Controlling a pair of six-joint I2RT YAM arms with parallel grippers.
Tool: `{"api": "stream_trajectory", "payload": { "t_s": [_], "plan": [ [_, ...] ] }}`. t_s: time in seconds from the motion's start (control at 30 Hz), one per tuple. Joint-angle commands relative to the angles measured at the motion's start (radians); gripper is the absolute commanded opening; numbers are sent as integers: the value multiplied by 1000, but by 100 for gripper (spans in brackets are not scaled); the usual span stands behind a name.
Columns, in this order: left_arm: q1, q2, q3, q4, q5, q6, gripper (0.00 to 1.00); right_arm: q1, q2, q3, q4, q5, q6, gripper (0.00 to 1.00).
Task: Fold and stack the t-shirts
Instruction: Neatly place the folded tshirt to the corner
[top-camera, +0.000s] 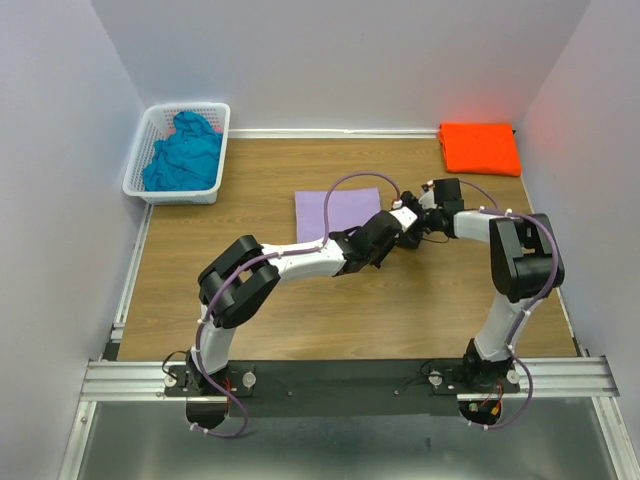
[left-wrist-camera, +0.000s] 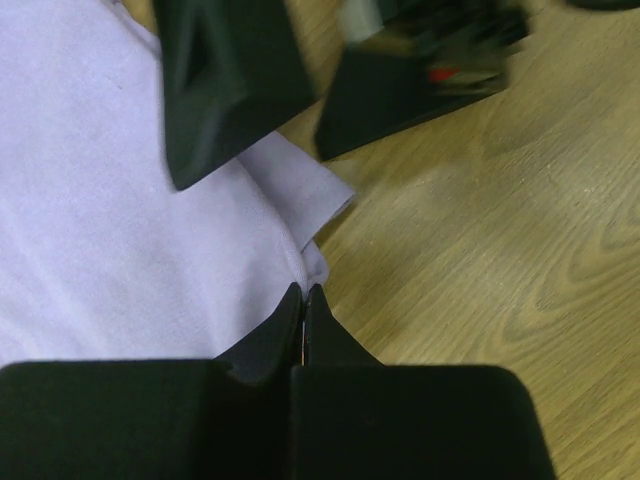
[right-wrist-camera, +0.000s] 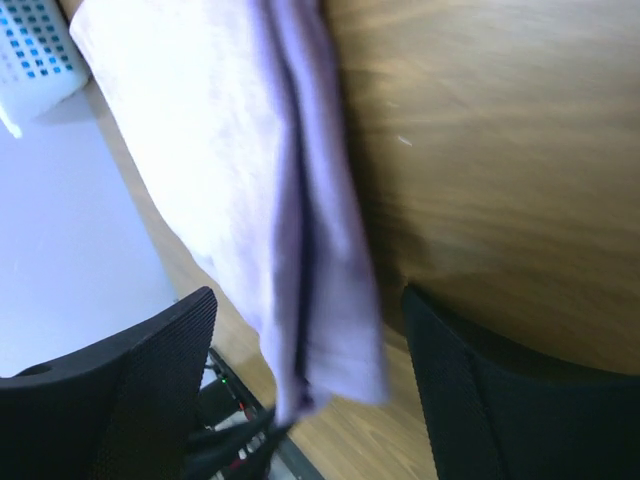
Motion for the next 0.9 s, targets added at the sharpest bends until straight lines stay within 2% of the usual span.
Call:
{"api": "stream_trajectory", "payload": {
  "t_s": [0.0, 0.07, 0.27, 0.63, 0.67, 0.7, 0.83, 0.87],
  "plan": [
    [3, -45, -1, 37, 23, -25, 0, 59, 98, 35, 29, 35, 0, 80],
    [3, -48, 1, 41, 27, -28, 0, 87, 129, 54, 37, 30, 2, 79],
    [3, -43, 10, 46, 34, -32, 0, 121, 175, 115, 41, 22, -4, 67],
    [4, -60, 1, 55, 59, -52, 0, 130, 177, 123, 37, 59, -73, 14],
    [7, -64, 2, 49, 66, -61, 2, 130, 169, 123, 34, 67, -91, 11],
    [9, -71, 2, 45, 68, -66, 3, 130, 168, 123, 29, 73, -102, 1],
    [29, -132, -19, 37, 88, -87, 21, 127, 168, 159, 12, 104, -167, 0],
    [45, -141, -24, 37, 95, -94, 31, 125, 169, 169, -20, 110, -200, 1]
  ]
}}
